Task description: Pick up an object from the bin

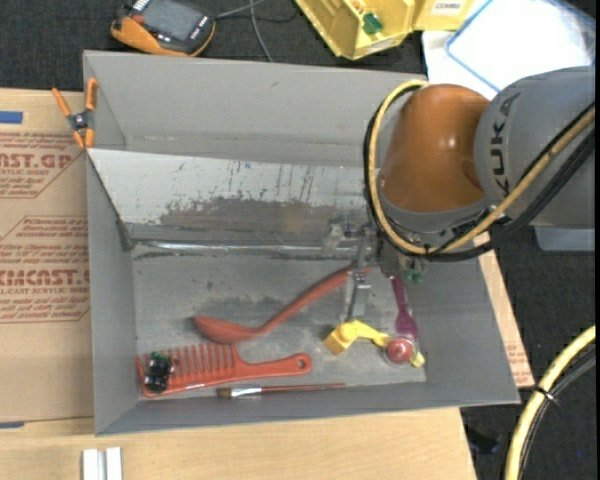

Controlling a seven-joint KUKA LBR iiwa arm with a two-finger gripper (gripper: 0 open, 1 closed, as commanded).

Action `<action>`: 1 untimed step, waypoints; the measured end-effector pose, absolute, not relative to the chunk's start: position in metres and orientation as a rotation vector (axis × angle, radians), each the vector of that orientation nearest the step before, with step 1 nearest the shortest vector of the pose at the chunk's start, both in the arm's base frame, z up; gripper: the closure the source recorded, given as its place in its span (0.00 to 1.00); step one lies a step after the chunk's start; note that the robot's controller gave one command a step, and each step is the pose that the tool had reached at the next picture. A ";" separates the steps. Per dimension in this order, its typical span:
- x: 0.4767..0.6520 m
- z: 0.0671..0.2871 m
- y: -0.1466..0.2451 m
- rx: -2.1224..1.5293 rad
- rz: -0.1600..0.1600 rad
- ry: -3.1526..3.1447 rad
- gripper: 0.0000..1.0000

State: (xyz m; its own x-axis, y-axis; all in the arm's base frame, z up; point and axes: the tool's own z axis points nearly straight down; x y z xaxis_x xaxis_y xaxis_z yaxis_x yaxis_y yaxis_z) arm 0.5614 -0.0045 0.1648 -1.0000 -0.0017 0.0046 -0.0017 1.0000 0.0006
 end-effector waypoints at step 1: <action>0.563 0.168 -0.005 0.002 -0.001 -3.143 0.00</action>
Offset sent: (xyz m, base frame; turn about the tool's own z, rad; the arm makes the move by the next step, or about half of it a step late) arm -0.0376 -0.0410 -0.0948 -0.0942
